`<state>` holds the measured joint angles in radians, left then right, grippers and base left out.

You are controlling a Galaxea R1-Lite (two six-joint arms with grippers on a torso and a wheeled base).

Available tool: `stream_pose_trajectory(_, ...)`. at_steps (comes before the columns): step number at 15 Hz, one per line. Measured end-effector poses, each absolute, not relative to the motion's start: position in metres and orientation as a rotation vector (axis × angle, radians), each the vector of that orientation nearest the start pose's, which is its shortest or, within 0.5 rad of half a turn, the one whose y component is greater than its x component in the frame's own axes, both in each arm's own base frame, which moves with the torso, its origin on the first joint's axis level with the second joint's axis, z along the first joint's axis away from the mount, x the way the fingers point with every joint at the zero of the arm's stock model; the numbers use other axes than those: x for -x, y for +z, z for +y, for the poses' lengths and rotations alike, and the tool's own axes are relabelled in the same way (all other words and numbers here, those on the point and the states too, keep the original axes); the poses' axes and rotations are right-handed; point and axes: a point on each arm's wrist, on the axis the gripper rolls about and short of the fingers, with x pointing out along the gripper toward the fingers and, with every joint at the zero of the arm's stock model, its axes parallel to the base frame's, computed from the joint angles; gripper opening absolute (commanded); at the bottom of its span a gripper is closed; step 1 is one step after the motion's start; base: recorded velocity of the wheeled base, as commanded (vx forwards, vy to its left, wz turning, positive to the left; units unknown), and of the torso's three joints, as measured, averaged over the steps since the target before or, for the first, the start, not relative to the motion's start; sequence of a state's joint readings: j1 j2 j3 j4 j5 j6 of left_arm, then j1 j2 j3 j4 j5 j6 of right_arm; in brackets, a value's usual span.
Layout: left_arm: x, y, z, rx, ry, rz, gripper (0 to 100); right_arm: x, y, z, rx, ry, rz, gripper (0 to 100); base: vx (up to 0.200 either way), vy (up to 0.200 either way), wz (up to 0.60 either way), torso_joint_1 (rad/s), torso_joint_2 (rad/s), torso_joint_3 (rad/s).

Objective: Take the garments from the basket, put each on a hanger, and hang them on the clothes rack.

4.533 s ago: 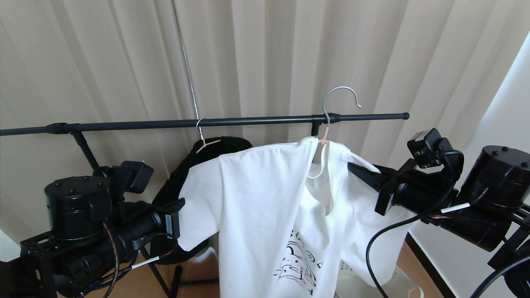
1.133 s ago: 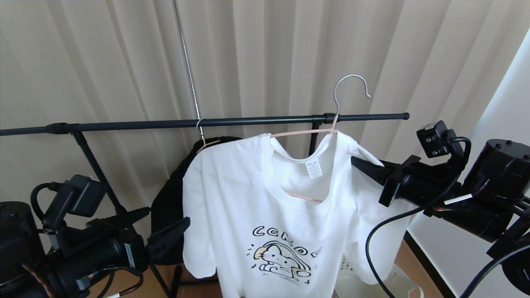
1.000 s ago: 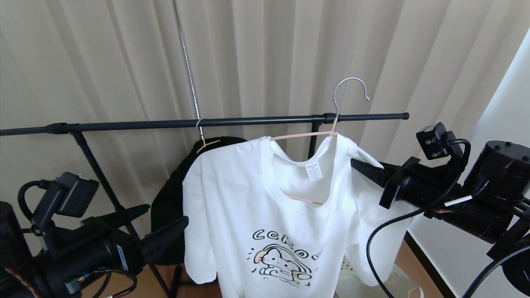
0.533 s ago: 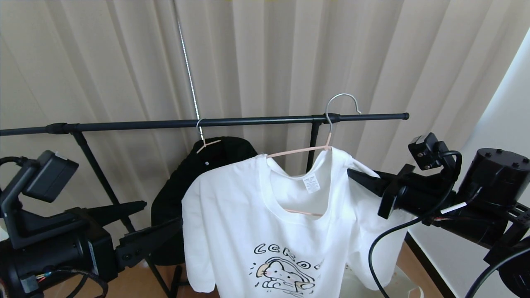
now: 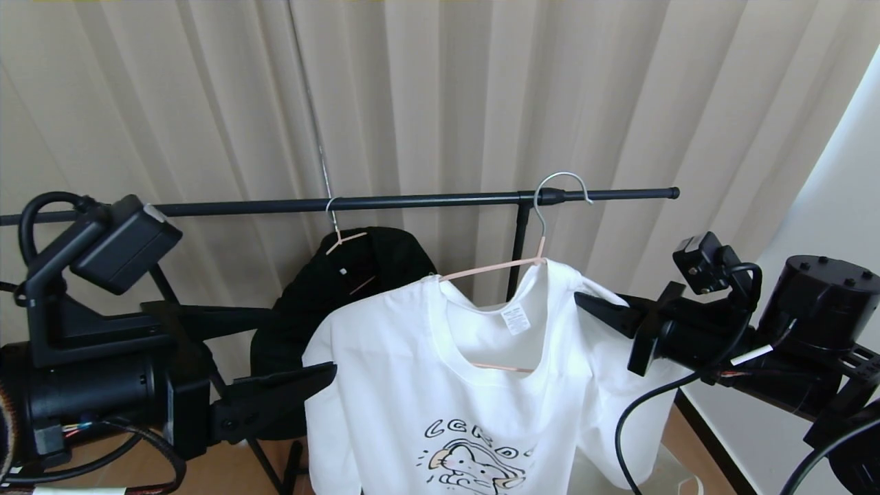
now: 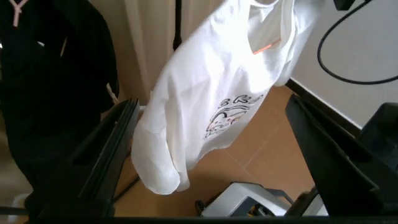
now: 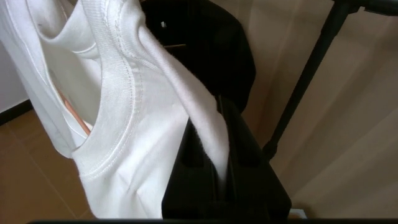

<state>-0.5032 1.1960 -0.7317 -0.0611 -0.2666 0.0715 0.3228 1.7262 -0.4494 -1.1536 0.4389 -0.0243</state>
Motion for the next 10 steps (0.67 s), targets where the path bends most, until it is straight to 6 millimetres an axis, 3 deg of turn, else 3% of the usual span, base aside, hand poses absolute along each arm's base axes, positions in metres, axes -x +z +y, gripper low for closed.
stream_pose_trajectory(7, -0.186, 0.243, -0.121, -0.286, -0.960, 0.350, 100, -0.250, 0.140, 0.095, 0.016, 0.766, 0.108, 0, 0.000, 0.000, 0.00, 0.000, 0.00, 0.000)
stream_pose_trajectory(10, -0.213, 0.246, -0.134, -0.352, -1.020, 0.310, 100, -0.248, 0.143, 0.095, 0.021, 0.769, 0.057, 0, 0.000, 0.000, 0.00, 0.000, 0.00, 0.000)
